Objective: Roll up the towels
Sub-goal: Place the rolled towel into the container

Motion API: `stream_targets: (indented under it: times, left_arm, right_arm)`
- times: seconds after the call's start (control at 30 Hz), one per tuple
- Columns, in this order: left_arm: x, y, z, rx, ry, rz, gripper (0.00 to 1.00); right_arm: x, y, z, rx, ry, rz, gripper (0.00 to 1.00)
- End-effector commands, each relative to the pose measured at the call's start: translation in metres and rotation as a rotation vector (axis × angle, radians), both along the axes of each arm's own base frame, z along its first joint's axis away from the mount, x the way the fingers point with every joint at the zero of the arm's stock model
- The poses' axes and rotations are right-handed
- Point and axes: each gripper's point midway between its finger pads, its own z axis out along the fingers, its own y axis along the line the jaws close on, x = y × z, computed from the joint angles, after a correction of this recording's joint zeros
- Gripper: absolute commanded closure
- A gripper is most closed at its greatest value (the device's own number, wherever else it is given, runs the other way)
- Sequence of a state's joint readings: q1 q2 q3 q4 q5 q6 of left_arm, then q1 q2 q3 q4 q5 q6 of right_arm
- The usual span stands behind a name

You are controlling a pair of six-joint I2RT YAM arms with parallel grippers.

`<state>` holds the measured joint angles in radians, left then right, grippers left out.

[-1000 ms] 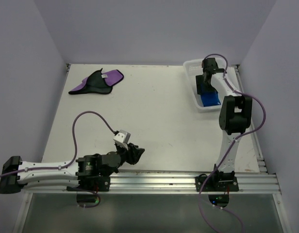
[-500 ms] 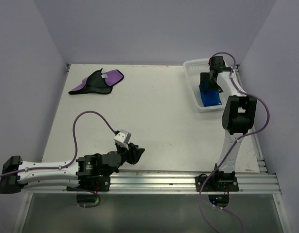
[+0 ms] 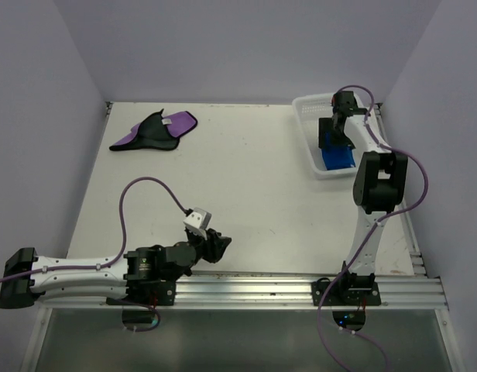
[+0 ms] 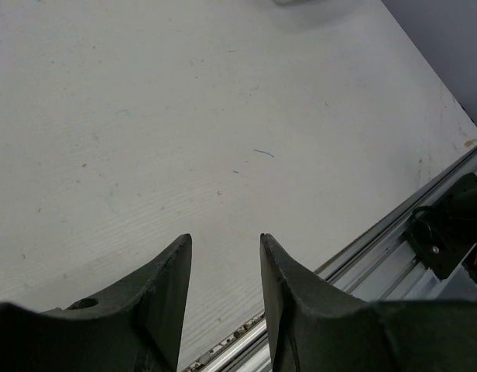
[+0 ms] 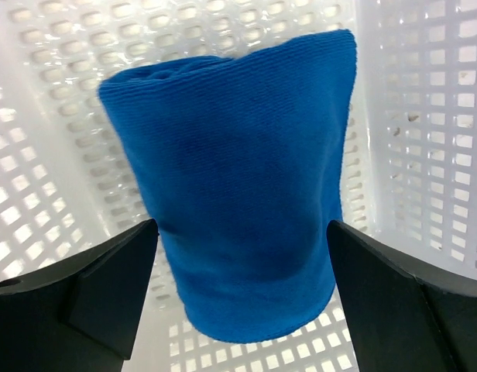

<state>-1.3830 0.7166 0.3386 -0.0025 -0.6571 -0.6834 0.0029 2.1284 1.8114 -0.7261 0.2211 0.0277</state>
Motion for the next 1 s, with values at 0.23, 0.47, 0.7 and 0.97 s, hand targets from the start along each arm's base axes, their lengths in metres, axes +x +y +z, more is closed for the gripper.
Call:
stream_targets:
  times: [0.23,0.47,0.7,0.97]
  left_arm:
    - [0.002,-0.011,0.019,-0.043,-0.027,-0.018,0.56]
    - [0.002,-0.010,0.016,-0.039,-0.026,-0.016,0.56]
    - [0.002,-0.010,0.014,-0.035,-0.025,-0.016,0.56]
    - [0.002,-0.011,0.015,-0.040,-0.027,-0.017,0.56]
  right_arm:
    - [-0.006,-0.012,-0.013,-0.064,0.041,-0.052,0.17]
    - [-0.007,-0.008,-0.026,-0.042,0.070,-0.048,0.26]
    - [-0.006,-0.020,-0.021,-0.102,0.062,-0.098,0.53]
    - [-0.002,-0.035,-0.004,-0.174,0.020,-0.153,0.73]
